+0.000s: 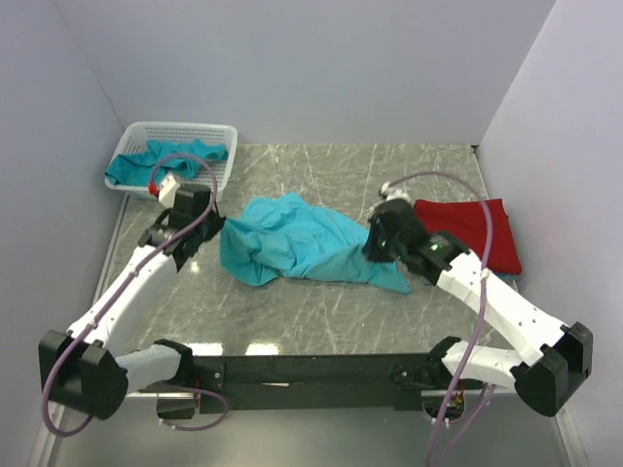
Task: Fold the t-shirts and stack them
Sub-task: Flatten the tshirt out
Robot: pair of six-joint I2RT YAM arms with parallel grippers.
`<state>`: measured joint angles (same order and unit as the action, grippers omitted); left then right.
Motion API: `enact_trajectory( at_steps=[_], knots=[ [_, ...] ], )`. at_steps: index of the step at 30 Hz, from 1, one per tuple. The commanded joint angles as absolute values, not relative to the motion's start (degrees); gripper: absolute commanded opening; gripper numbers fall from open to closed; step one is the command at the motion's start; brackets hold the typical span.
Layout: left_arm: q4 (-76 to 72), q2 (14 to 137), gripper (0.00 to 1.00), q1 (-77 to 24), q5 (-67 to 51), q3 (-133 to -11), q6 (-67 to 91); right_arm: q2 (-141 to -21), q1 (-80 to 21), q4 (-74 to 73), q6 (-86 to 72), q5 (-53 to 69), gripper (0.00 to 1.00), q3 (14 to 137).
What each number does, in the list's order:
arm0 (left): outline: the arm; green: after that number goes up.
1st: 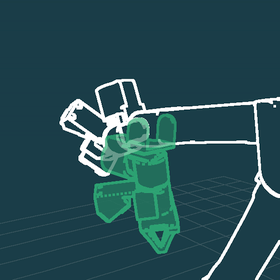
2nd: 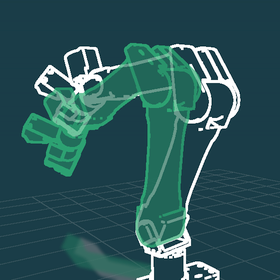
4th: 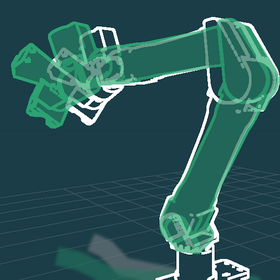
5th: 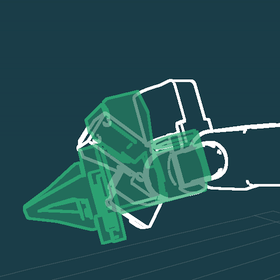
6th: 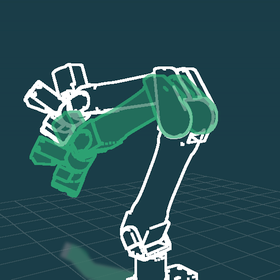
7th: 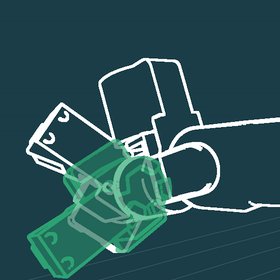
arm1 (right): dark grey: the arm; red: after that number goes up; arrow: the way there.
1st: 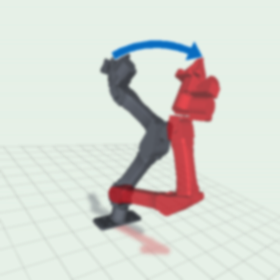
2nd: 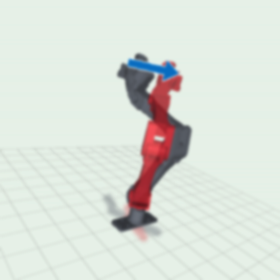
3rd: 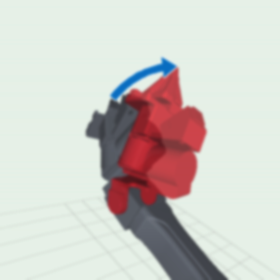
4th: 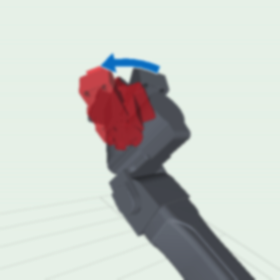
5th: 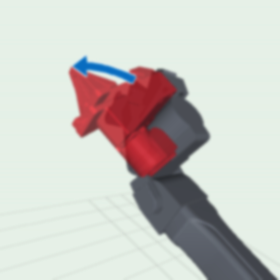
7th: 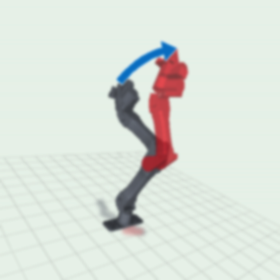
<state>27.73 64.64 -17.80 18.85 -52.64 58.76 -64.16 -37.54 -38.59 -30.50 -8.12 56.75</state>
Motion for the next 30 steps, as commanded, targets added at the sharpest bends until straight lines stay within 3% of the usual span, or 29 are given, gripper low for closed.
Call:
enact_trajectory(
  at_steps=[1, 9, 16, 30],
  knots=[
    [25.3, 68.19, 0.01, -15.83, 21.88, -62.47, 57.04, -64.16, -30.7, -34.02, -23.65, -9.76, 0.0, 62.48],
    [26.72, 69.45, 0.01, -14.33, 25.31, -77.33, 55.02, -63.64, -23.03, -34.19, -16.61, -8.17, 0.0, 75.4],
    [24.61, 59.95, 0.01, -14.33, 29.52, -78.49, 52.03, -58.19, -22.32, -36.12, -14.5, -8.79, 0.0, 80.15],
    [31.03, 40.44, 0.01, -14.33, 31.64, -79.54, 53.44, -40.27, -22.24, -41.05, -16.35, 1.75, 0.0, 79.46]
  ],
)
